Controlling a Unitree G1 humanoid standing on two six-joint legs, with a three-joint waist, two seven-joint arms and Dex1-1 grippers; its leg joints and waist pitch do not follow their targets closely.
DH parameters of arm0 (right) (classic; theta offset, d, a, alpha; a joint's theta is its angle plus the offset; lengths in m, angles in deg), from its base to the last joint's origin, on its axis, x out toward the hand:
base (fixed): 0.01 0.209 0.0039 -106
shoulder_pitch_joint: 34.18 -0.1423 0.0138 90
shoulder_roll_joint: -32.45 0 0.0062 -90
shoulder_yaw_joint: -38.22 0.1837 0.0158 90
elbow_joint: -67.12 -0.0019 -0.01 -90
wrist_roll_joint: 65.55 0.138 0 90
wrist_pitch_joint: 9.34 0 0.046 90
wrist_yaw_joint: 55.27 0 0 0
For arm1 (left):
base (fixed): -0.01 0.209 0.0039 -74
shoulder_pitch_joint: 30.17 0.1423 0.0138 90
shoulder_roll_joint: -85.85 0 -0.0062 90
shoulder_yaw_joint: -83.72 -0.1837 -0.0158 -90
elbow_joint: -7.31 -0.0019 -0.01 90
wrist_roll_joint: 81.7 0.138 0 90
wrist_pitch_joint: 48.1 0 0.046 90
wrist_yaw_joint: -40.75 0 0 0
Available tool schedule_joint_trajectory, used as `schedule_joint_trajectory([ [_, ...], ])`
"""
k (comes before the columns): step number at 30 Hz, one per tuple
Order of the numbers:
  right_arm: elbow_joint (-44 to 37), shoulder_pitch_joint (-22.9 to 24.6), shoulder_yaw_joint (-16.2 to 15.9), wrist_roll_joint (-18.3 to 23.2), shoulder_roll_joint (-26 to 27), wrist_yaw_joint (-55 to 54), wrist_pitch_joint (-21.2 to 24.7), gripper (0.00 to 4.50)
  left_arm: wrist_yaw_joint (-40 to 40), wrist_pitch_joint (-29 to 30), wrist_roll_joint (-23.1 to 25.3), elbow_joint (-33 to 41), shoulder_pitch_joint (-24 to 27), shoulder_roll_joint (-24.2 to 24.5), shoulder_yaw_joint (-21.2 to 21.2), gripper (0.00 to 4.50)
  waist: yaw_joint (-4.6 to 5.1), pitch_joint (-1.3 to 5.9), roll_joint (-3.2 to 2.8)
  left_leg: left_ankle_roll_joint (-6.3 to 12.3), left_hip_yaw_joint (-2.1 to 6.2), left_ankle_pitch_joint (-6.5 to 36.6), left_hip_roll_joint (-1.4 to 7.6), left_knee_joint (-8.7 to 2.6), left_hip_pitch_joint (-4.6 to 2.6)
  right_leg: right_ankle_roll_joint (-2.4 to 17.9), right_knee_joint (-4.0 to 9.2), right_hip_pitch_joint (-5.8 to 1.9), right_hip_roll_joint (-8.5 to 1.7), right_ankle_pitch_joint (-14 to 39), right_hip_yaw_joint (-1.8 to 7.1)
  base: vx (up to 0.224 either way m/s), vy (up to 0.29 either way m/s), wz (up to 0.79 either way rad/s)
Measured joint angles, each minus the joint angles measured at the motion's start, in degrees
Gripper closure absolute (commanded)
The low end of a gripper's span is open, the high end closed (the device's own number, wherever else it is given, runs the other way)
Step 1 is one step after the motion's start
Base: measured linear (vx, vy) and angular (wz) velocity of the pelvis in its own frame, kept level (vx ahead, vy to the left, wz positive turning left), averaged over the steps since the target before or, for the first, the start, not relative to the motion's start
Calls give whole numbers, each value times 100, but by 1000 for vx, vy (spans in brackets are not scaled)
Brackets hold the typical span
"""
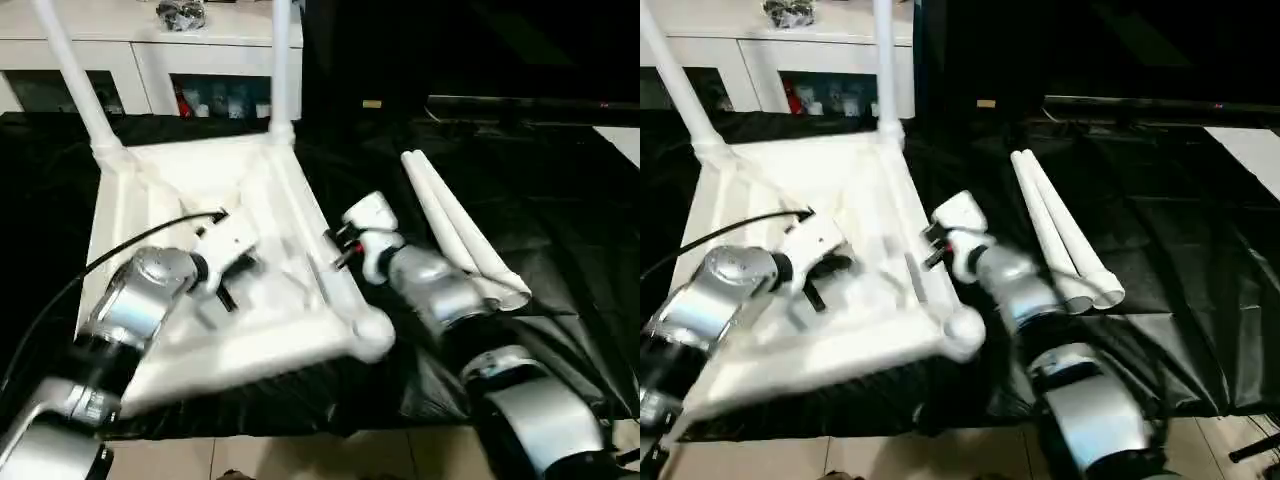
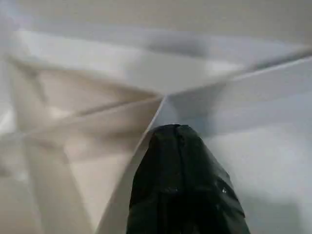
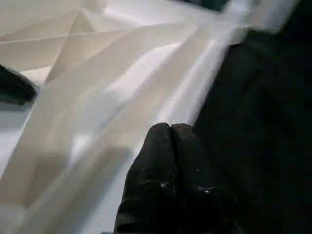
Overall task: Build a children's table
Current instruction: Rotate table base, then pick table leg
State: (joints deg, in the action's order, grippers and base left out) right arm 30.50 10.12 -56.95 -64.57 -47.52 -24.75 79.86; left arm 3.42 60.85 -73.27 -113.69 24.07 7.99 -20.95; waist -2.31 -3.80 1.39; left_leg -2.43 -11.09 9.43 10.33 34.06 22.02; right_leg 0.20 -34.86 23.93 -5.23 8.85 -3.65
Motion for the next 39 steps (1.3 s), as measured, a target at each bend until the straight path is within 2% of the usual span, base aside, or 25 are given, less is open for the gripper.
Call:
schedule_joint_trajectory([
  [5, -521, 21, 251, 120, -262, -94, 136, 441, 1010, -750, 247, -1369, -502, -208, 94, 450, 13, -1, -7, -1, 3, -1, 2, 2, 3, 24, -4, 5, 2, -16, -5, 0, 0, 0],
  [9, -904, 130, 367, 130, -458, -249, 504, 441, 1256, -1015, 301, -1539, -497, -215, 101, 450, -6, 0, -14, -3, 3, -2, 4, 2, 10, 26, -1, 7, 2, -16, -8, 0, 0, 0],
  [11, -1284, 320, 485, 198, -555, -267, 796, 441, 1235, -1112, 188, -1384, -408, -261, 259, 450, -43, 0, -14, -2, 1, -2, 5, 3, 16, 24, 4, 8, 2, -10, -8, 0, 0, 0],
  [13, -1659, 519, 595, 331, -689, -260, 1095, 427, 1079, -1192, -141, -981, -250, -368, 547, 450, -93, -2, -10, -1, -2, -3, 7, 6, 20, 26, 12, 6, 1, -8, -8, 0, 0, 0],
  [14, -1774, 554, 637, 343, -758, -277, 1264, 409, 989, -1186, -332, -714, -193, -418, 684, 417, -119, -2, -11, 0, -5, -3, 8, 15, 23, 27, 11, 7, 1, -8, -7, 0, 0, 0],
  [16, -1974, 575, 664, 326, -811, -401, 1530, 401, 876, -1046, -601, -191, -79, -456, 868, 409, -122, -2, -10, 1, -11, -2, 9, 19, 22, 27, 11, 6, 0, -7, -5, 0, 0, 0],
  [17, -2066, 579, 696, 308, -856, -483, 1685, 382, 821, -956, -751, 104, -28, -492, 921, 406, -126, -2, -10, 1, -13, -2, 9, 19, 19, 26, 11, 4, -1, -6, -4, 0, 0, 0],
  [20, -2525, 739, 826, 286, -970, -834, 2382, 367, 551, -523, -1282, 1375, 487, -654, 987, 384, -132, -2, -9, 0, -19, -2, 9, 18, 9, 16, 11, -3, -3, 1, 0, 0, 0, 0],
  [23, -2752, 766, 951, 284, -1050, -1108, 3011, 331, 322, -179, -1611, 2087, 756, -827, 890, 363, -117, -3, -8, 0, -20, -2, 10, 18, 11, 6, 3, 4, -2, 7, 0, 0, 0, 0],
  [24, -2815, 765, 971, 284, -1054, -1162, 3164, 331, 265, -116, -1664, 2238, 799, -831, 855, 363, -110, -3, -9, -1, -19, -2, 10, 17, 10, -19, 0, 5, -1, 22, -1, 0, 0, 0],
  [26, -2862, 769, 1018, 277, -1096, -1280, 3487, 305, 159, 27, -1780, 2568, 884, -855, 764, 329, -88, -2, -9, -1, -17, -2, 11, 15, 2, -22, -6, 4, 0, 24, -1, 0, 0, 0],
  [30, -2863, 788, 1110, 262, -1203, -1414, 3951, 272, 58, 345, -1901, 3101, 1151, -871, 579, 307, -37, -2, -10, -2, -17, -2, 11, 14, 4, -24, -8, 8, 1, 24, -1, 0, 0, 0],
  [33, -2882, 790, 1153, 260, -1288, -1530, 4218, 245, 62, 675, -1987, 3416, 1303, -903, 499, 285, -5, -3, -8, -2, -17, -2, 10, 15, 5, -25, -7, 7, 1, 25, -1, 0, 0, 0],
  [39, -2877, 789, 1160, 273, -1344, -1583, 4535, 191, 62, 913, -1994, 3738, 1345, -889, 413, 243, 41, -4, -6, -1, -16, -2, 10, 16, 7, -28, -6, 7, 0, 27, -1, 0, 0, 0],
])
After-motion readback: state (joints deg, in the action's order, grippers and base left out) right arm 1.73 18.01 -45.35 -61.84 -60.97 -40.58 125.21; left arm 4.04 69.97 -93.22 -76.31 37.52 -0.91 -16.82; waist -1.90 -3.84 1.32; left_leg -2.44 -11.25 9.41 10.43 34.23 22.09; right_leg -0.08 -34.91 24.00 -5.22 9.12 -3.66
